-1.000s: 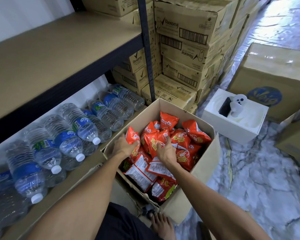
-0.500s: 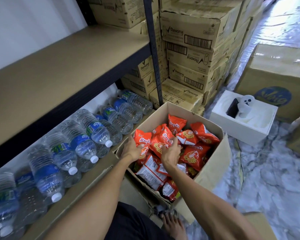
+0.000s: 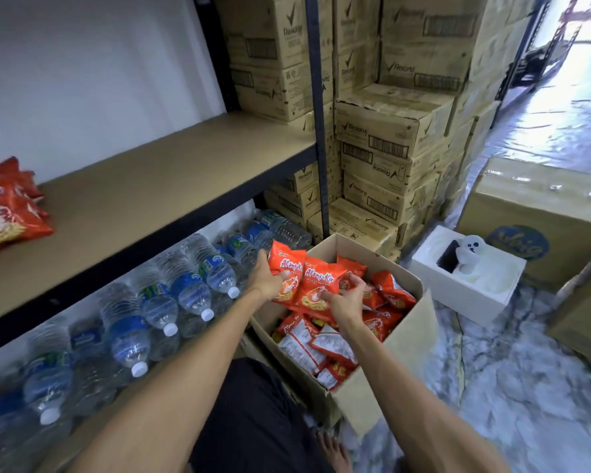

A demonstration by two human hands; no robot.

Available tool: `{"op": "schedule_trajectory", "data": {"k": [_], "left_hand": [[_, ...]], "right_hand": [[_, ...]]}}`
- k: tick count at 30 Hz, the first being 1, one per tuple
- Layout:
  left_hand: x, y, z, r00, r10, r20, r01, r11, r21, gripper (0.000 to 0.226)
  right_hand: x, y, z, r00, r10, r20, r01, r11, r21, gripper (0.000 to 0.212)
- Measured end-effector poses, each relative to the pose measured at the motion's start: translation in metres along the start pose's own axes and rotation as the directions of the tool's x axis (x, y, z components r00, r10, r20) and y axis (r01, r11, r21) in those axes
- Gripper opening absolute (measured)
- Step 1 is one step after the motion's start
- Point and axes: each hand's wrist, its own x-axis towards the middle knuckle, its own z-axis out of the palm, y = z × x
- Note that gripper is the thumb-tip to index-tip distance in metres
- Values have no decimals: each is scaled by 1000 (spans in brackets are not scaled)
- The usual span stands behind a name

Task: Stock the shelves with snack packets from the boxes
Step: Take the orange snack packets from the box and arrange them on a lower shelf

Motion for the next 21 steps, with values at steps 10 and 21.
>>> {"op": "schedule_trajectory", "data": {"k": [10,21], "left_hand": [[-48,20,-101,979,157,-129,-158,987,-4,45],[-102,39,-238,954,218,-207,-246,962,-116,47]], "right_hand": [[-50,-69,40,955,-174,240,199,976,-87,32],[-115,-142,132,827,-344,444,377,926,17,44]]}}
